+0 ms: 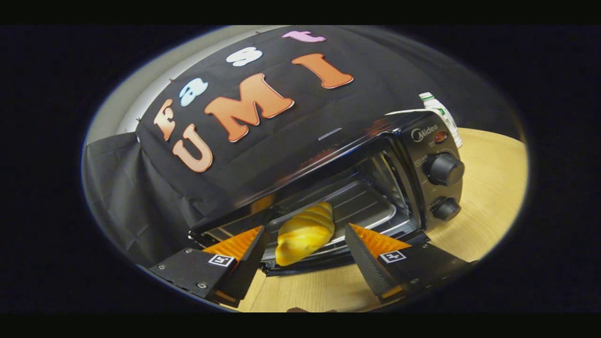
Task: Open the toaster oven, put the food inside, and close the toaster oven door.
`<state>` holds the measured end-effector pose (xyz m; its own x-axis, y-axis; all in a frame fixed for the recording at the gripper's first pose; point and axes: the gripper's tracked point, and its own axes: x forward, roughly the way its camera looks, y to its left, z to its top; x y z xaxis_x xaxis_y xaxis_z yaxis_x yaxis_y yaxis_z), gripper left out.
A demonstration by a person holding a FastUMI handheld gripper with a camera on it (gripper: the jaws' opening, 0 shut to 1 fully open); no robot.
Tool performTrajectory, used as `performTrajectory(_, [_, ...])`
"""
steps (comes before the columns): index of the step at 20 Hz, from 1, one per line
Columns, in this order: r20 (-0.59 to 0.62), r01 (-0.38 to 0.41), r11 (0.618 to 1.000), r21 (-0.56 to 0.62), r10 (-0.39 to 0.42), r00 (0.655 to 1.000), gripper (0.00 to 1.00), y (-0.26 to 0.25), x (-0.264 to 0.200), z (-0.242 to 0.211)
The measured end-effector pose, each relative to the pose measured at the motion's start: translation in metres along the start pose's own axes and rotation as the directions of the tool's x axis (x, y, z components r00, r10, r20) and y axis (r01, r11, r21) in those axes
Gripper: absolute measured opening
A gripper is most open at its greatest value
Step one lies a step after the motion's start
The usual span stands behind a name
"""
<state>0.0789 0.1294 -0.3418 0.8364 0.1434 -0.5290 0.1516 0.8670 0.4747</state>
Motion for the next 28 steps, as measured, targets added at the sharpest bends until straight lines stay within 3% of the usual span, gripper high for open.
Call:
performTrajectory(8, [-0.137, -0.039, 0.987, -0.155, 0.018, 0.99, 0.96, -0.012, -0.107, -0.058])
performTrajectory(14, [-0.307, -0.045, 0.969, -0.243, -0.033, 0.951, 0.96, -0.04, -0.155, -0.113])
performTrajectory(18, [-0.339, -0.019, 0.965, -0.263, -0.074, 0.938, 0.95, -0.059, -0.151, -0.117])
performTrajectory(21, [-0.413, -0.033, 0.959, -0.283, -0.091, 0.906, 0.95, -0.065, -0.138, -0.133])
performTrajectory(28, [-0.382, -0.071, 0.968, -0.242, -0.028, 0.924, 0.95, -0.04, -0.132, -0.108])
